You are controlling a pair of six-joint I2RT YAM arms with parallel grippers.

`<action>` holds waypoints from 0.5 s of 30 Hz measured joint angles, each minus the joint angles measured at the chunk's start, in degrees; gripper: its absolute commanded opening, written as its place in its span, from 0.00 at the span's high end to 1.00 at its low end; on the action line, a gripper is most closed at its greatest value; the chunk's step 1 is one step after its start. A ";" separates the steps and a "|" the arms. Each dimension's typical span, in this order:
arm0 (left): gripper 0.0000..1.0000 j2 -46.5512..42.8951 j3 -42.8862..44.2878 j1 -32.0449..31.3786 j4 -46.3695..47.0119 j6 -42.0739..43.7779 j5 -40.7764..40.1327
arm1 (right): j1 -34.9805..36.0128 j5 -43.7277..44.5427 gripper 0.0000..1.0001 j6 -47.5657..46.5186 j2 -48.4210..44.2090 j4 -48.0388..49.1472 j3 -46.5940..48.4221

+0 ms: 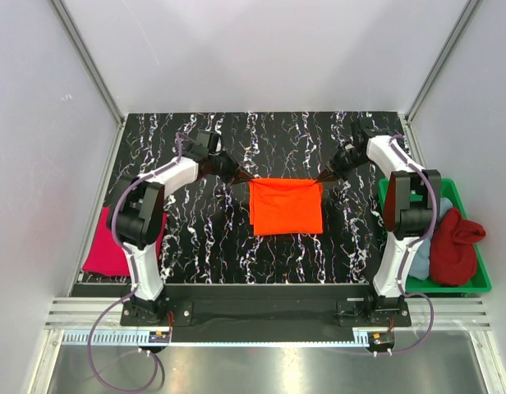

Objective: Fold and stack the t-shirts
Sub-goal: Fold the tshirt

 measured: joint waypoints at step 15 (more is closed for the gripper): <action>0.60 16.11 20.94 5.49 -6.75 17.99 -0.33 | -4.68 3.52 0.33 -6.64 20.17 2.38 20.63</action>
